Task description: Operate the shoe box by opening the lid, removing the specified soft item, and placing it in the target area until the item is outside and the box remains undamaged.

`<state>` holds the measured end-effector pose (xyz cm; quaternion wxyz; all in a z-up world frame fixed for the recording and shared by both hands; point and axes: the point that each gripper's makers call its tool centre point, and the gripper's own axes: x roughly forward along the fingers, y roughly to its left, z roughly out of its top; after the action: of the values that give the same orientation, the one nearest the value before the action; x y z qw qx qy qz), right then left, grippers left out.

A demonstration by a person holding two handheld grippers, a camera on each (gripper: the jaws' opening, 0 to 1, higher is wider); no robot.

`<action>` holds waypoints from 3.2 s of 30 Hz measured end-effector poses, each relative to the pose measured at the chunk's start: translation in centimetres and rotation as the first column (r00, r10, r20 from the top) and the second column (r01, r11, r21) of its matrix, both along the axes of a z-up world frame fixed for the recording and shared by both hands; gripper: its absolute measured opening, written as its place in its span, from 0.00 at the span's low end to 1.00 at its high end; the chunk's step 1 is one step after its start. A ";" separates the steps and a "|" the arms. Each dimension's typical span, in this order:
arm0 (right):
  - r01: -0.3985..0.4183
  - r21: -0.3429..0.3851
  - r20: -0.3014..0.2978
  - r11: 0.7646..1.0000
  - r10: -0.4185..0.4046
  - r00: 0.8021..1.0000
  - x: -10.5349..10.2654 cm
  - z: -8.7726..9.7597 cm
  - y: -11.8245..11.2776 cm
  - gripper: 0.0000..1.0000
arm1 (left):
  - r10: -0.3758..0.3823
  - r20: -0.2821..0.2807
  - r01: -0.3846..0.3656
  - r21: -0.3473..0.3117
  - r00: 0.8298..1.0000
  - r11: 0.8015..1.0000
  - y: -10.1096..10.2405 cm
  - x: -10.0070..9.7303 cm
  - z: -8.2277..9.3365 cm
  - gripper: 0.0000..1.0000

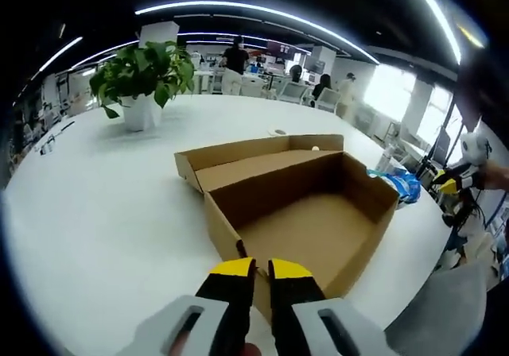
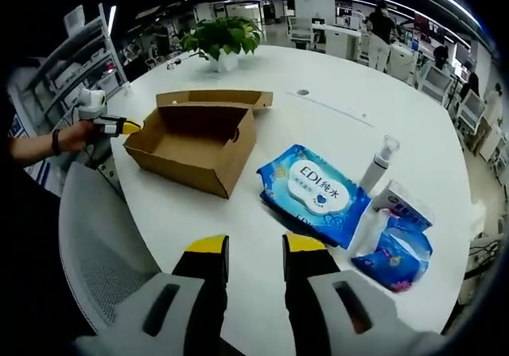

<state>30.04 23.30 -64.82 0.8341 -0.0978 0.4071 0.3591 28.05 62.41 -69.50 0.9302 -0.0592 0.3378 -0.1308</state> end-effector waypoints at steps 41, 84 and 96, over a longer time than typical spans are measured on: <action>0.069 0.080 -0.018 0.994 -0.067 0.998 8.7 -0.4 7.9 0.25 | 0.021 -0.083 -0.021 0.002 0.996 1.000 -0.4 -2.4 -1.7 0.11; 0.282 0.034 -0.208 0.959 -0.270 0.940 16.2 -8.3 13.0 0.20 | 0.038 -0.109 -0.043 -0.043 0.993 0.998 0.0 -2.2 -2.0 0.11; 0.293 -0.054 -0.161 0.955 -0.298 0.941 18.6 -10.2 12.1 0.09 | 0.056 -0.115 -0.060 -0.031 0.992 0.998 0.2 -1.9 -2.3 0.10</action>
<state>48.64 35.38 -74.99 0.8398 -0.0172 0.4910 0.2310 26.12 62.64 -71.81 0.9118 -0.0922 0.3860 -0.1057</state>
